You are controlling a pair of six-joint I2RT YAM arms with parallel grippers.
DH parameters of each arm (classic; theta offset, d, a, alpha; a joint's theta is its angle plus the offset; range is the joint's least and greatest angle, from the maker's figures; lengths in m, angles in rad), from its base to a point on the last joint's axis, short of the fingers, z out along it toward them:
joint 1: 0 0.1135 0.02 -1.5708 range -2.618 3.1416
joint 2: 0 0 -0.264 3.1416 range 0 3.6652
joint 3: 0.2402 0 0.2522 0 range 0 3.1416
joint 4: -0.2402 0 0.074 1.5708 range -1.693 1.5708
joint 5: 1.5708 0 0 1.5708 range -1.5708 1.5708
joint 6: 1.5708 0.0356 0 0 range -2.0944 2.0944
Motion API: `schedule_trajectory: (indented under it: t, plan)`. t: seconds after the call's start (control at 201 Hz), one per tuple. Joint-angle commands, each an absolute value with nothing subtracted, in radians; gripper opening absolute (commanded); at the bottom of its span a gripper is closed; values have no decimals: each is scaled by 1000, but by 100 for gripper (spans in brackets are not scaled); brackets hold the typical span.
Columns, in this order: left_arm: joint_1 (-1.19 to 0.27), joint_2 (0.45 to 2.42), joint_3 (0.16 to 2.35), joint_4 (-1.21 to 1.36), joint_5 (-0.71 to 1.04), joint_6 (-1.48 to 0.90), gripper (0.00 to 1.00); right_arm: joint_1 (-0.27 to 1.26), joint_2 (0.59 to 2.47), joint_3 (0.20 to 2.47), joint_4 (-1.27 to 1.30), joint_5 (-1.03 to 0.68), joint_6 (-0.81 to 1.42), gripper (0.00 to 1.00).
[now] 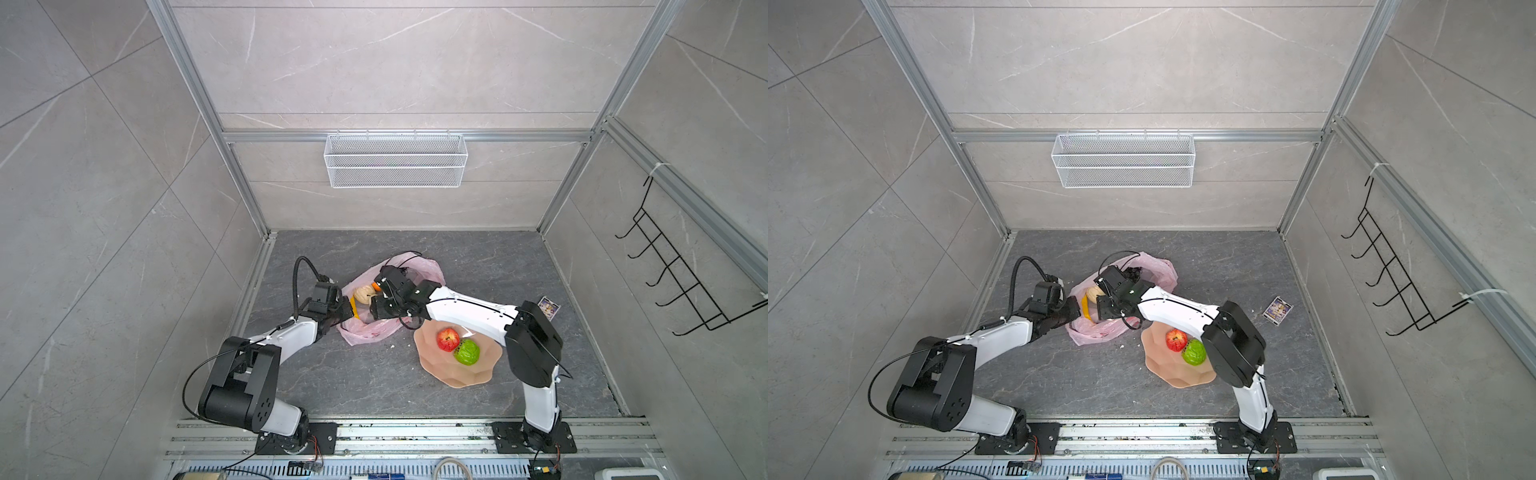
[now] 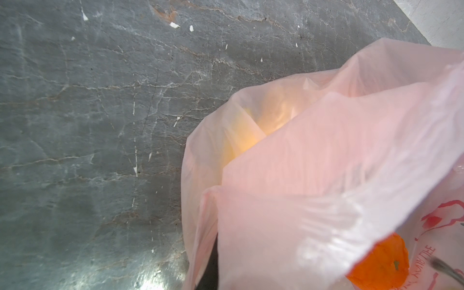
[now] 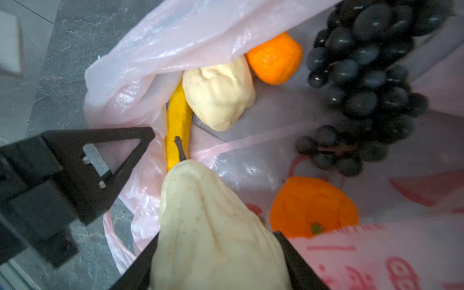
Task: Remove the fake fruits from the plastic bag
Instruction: 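Grasp the cream pear by its top and lift it with the right gripper, then carry the cream pear to the peach bowl and lower it beside the apple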
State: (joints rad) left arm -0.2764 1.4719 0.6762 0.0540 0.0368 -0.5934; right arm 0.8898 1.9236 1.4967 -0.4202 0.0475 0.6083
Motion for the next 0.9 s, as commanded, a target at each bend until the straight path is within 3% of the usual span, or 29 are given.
schedule_trajectory:
  t: [0.0, 0.468, 0.891]
  plan:
    - [-278, 1462, 689, 76, 44, -579, 0, 890, 1762, 1367, -237, 105, 633, 61]
    - [-279, 1457, 686, 74, 40, -578, 0, 996, 1280, 908, -268, 423, 884, 61]
    - [-278, 1451, 684, 72, 35, -576, 0, 1189, 1074, 734, -525, 670, 1194, 62]
